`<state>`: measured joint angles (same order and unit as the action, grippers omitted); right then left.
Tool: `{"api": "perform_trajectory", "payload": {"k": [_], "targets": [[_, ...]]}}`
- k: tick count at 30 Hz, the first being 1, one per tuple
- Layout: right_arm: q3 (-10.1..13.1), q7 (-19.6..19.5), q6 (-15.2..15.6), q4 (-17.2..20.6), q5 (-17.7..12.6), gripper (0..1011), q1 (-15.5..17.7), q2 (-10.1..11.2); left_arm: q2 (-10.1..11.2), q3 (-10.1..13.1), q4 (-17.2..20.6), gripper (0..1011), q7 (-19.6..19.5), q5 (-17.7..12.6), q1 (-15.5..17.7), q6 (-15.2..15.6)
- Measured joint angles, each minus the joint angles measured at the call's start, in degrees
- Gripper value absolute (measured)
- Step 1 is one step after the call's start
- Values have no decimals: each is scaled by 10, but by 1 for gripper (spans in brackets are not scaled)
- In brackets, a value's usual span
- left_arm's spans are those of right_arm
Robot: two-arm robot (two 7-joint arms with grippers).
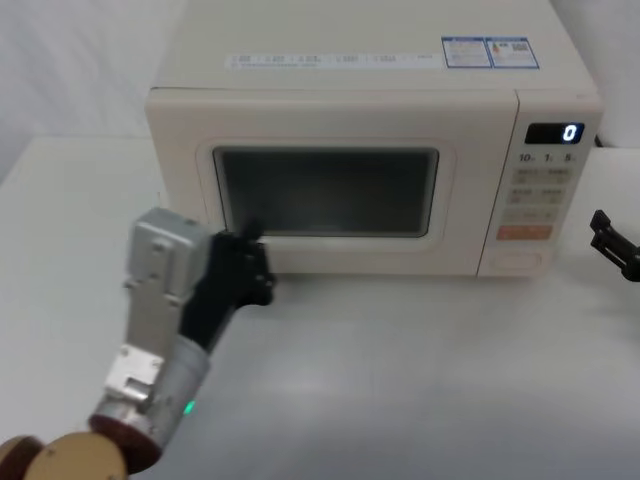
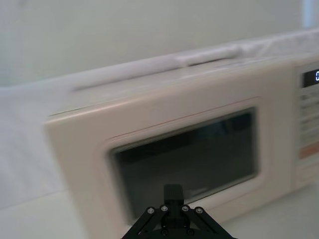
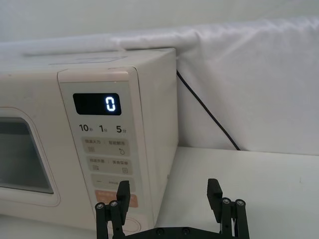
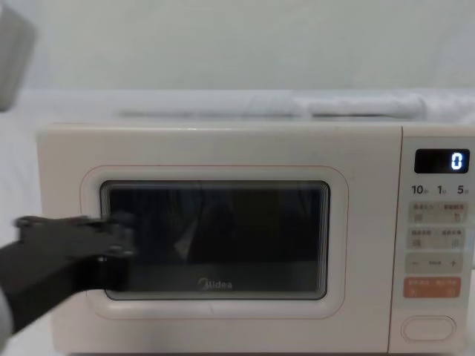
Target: Press the button to open the microwave door with one hand; close the microwave door with the other hand.
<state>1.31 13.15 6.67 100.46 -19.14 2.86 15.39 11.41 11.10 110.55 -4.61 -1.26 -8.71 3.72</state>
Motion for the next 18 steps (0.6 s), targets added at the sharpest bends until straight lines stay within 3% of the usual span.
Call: {"api": "perform_trajectory", "payload": {"k": [9, 18], "targets": [[0, 0, 0, 0, 0, 1002, 0, 0, -7, -53, 8, 0, 14, 2, -40, -22], [0, 0, 0, 0, 0, 1002, 0, 0, -22, -113, -6, 0, 21, 26, -64, -50]]}}
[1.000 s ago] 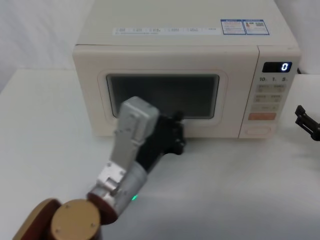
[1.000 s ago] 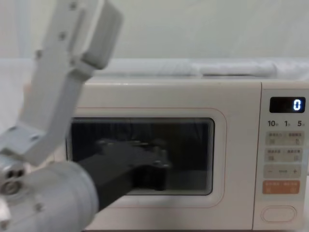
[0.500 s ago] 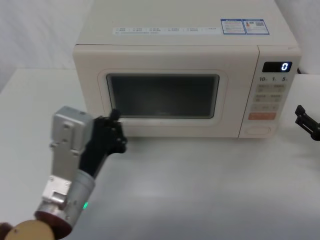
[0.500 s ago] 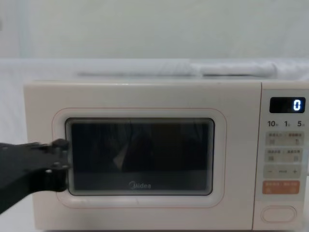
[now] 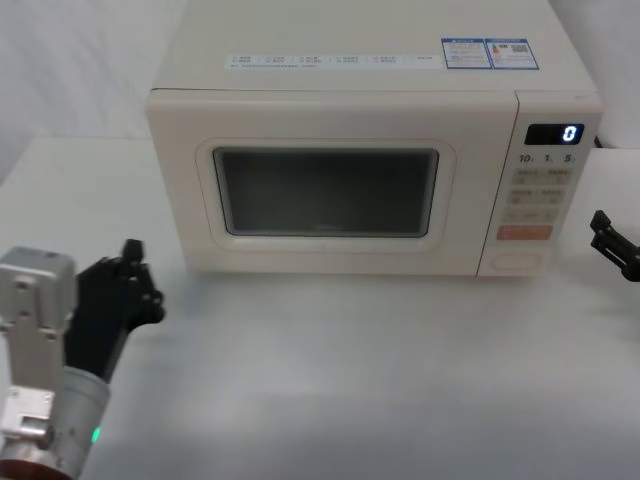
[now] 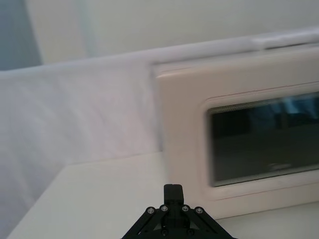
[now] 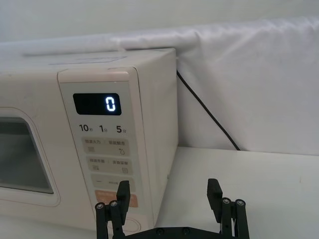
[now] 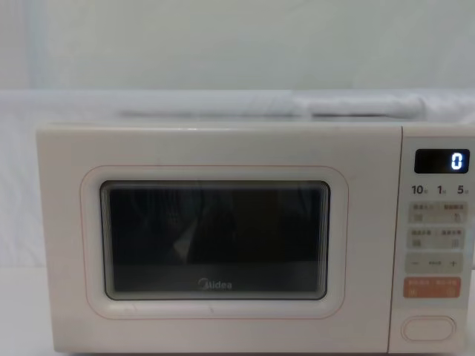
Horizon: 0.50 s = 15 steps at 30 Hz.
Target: Press the button to open the microwave door with one hand; close the microwave door with the other hand.
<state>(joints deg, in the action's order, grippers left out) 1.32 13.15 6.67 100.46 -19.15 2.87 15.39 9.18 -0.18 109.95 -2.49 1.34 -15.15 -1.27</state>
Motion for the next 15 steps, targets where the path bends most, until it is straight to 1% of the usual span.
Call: {"api": "perform_trajectory", "payload": {"k": [5, 8, 11, 15], "targets": [[0, 0, 0, 0, 0, 1002, 0, 0, -11, -29, -11, 0, -2, 23, -1, -6], [0, 0, 0, 0, 0, 1002, 0, 0, -21, -51, -26, 0, -7, 44, 1, -9], [0, 0, 0, 0, 0, 1002, 0, 0, -28, -63, -39, 0, -10, 55, 5, -11], [0, 0, 0, 0, 0, 1002, 0, 0, -33, -72, -55, 0, -12, 63, 9, -12]]}}
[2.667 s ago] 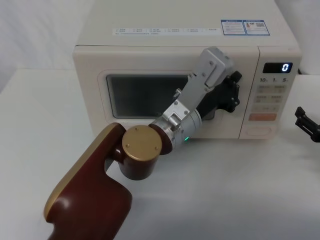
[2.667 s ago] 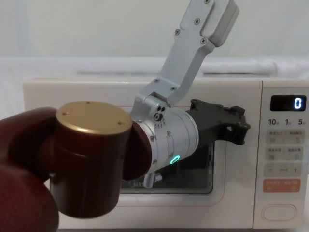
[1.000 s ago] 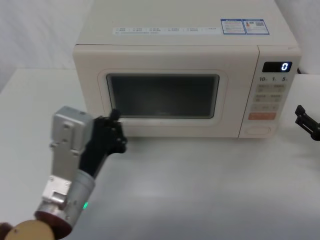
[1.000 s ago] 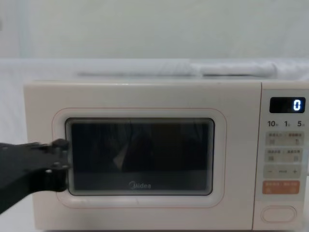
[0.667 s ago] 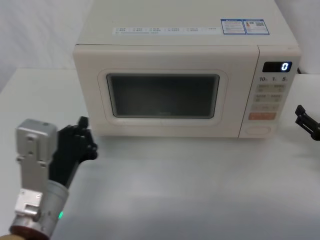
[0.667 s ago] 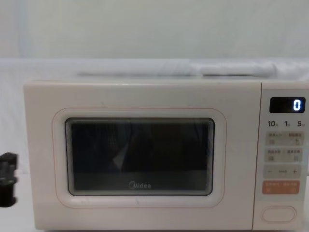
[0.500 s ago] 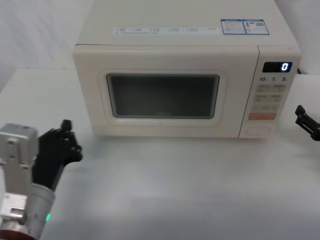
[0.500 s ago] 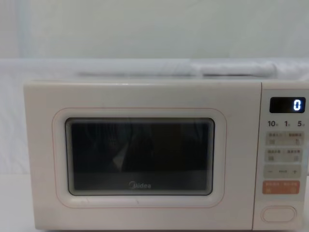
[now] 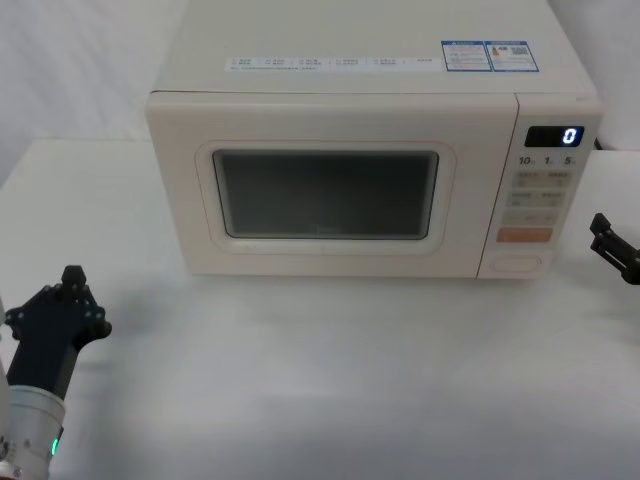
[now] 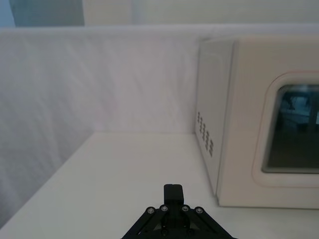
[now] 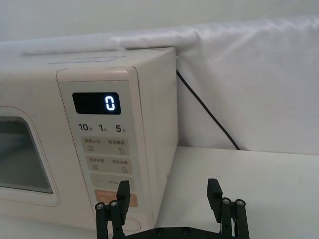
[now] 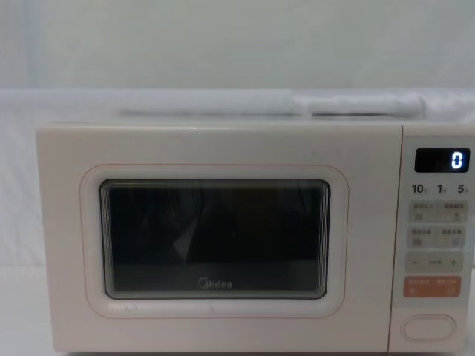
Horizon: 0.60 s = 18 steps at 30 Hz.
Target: Press the button to open the microwave door with one hand; close the microwave door with the other hand.
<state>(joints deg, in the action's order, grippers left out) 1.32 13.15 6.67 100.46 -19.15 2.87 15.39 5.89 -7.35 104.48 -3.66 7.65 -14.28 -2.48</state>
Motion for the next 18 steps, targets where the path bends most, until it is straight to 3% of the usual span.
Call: {"api": "perform_trajectory", "payload": {"k": [7, 18], "targets": [[0, 0, 0, 0, 0, 1002, 0, 0, -1, -5, -30, 0, -10, 4, 12, 0], [0, 0, 0, 0, 0, 1002, 0, 0, 16, 10, -63, 0, -34, 0, 41, 1]]}}
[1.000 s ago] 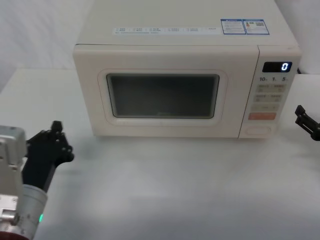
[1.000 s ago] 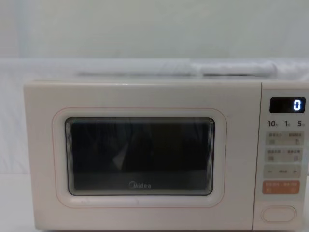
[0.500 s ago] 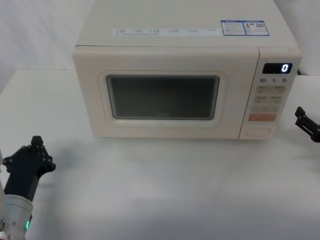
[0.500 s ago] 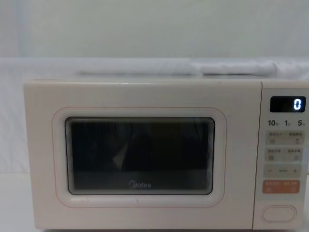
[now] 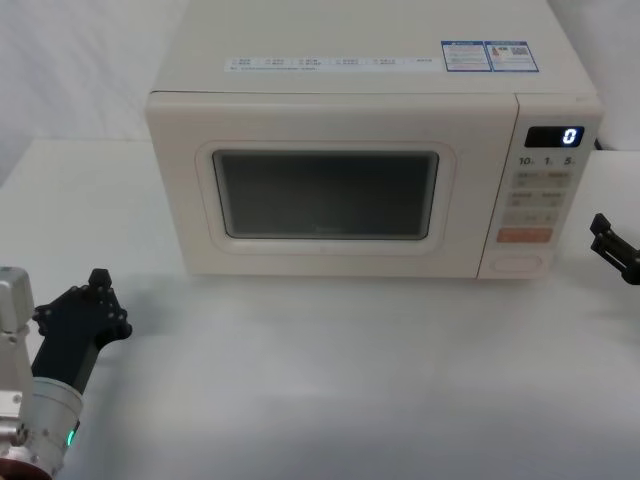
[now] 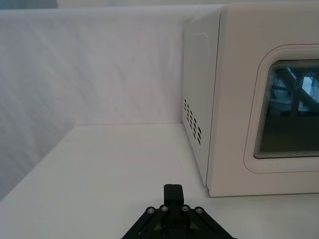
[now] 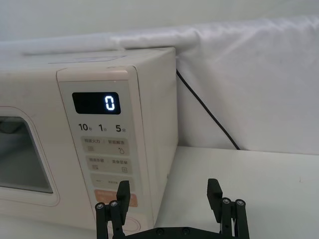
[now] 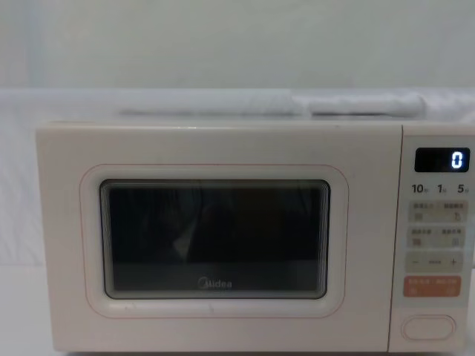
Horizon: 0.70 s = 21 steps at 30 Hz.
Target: Press the button to open the microwave door with one hand; close the microwave door with the other hand.
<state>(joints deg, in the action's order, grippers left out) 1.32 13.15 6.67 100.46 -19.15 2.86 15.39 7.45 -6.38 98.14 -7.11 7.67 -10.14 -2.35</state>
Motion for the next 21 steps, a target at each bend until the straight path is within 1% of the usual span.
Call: {"api": "perform_trajectory", "payload": {"k": [12, 21], "targets": [[0, 0, 0, 0, 0, 1002, 0, 0, 8, 4, -14, 0, -14, 21, 10, 2], [0, 0, 0, 0, 0, 1002, 0, 0, 14, 10, -22, 0, -17, 28, 17, 2]]}}
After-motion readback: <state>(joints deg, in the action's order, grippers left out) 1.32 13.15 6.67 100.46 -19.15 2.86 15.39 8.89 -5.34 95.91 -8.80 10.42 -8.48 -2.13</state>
